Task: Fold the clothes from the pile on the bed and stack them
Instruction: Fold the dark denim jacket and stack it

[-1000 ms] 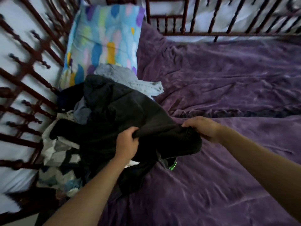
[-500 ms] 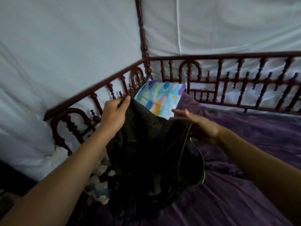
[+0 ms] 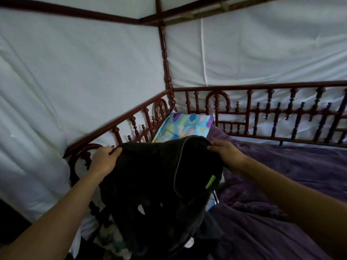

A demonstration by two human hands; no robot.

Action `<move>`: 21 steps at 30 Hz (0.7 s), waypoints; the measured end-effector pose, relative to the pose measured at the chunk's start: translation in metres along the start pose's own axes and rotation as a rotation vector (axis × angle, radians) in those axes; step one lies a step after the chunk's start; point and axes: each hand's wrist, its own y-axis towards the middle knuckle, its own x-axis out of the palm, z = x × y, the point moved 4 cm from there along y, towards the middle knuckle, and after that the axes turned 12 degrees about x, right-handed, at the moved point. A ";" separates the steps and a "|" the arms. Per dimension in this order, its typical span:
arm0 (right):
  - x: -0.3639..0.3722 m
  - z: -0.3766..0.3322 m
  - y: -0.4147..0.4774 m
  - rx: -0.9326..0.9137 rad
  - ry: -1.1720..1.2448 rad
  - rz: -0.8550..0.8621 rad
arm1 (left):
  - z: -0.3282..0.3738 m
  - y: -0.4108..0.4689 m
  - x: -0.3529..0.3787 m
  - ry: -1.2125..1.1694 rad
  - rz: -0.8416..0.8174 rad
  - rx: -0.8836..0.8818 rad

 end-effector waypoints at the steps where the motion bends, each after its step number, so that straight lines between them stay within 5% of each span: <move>1: 0.006 -0.016 0.001 -0.031 0.011 -0.002 | -0.006 0.000 0.004 0.037 -0.086 0.015; 8: 0.071 -0.103 0.006 -0.183 -0.129 -0.035 | 0.031 -0.001 0.048 -0.230 -0.532 0.268; 10: 0.084 -0.116 0.008 -0.192 -0.130 -0.036 | 0.048 0.000 0.062 -0.280 -0.461 0.366; 16: 0.062 -0.099 0.016 -0.151 0.058 0.059 | 0.060 0.052 0.032 -0.719 -0.164 0.218; 21: 0.091 -0.015 0.000 -0.029 0.065 -0.200 | 0.095 0.087 0.005 -0.748 -0.133 0.350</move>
